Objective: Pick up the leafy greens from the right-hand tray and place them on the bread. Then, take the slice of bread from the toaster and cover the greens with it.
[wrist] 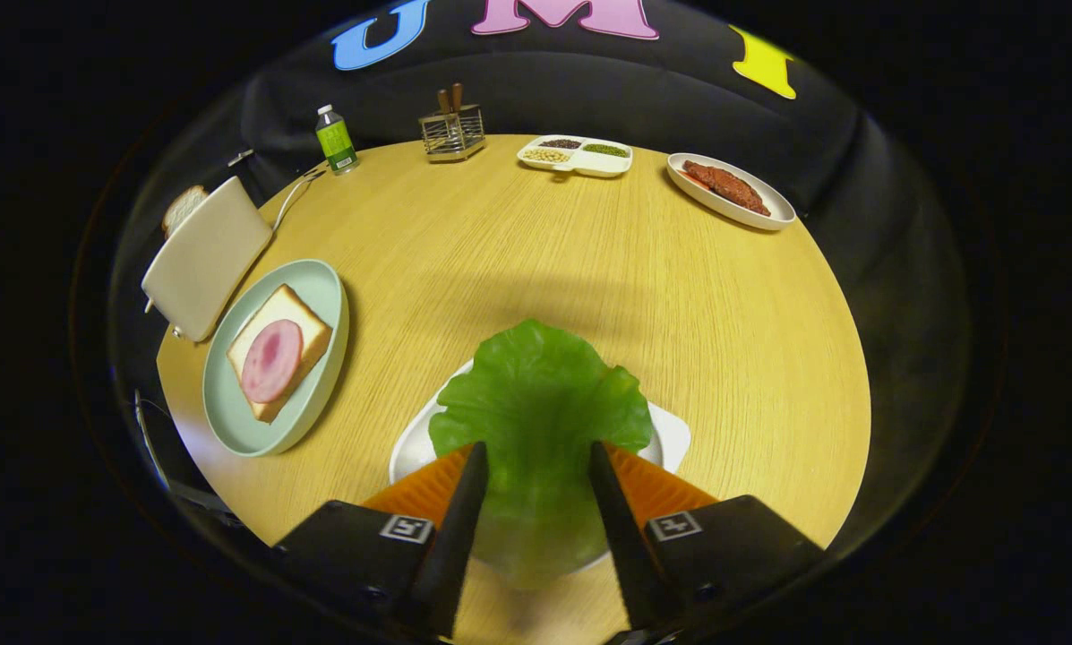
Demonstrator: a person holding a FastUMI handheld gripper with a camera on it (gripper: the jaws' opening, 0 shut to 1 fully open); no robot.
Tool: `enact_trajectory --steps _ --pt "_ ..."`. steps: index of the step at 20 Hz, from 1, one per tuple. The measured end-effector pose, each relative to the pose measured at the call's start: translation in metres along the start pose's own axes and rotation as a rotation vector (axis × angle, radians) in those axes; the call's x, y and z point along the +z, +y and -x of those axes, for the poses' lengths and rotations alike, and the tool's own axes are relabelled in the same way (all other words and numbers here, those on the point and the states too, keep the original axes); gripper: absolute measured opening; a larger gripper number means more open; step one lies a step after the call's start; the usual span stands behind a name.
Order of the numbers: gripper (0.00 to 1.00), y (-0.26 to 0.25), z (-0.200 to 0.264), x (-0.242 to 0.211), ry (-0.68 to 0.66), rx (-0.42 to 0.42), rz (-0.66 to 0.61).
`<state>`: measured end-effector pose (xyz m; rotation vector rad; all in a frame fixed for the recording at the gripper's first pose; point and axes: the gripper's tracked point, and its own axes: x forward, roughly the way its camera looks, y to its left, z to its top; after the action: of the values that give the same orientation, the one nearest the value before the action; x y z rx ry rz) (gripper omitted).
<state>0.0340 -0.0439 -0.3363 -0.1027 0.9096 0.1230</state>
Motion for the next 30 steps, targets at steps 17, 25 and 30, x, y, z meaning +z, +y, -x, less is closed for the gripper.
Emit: enact_trajectory --steps 17,25,30 --pt "0.06 0.016 0.038 0.039 -0.063 0.020 0.006" --pt "0.05 0.090 0.072 0.100 -0.164 0.105 0.069" --pt "0.05 0.140 0.068 0.104 -0.141 0.163 0.105"
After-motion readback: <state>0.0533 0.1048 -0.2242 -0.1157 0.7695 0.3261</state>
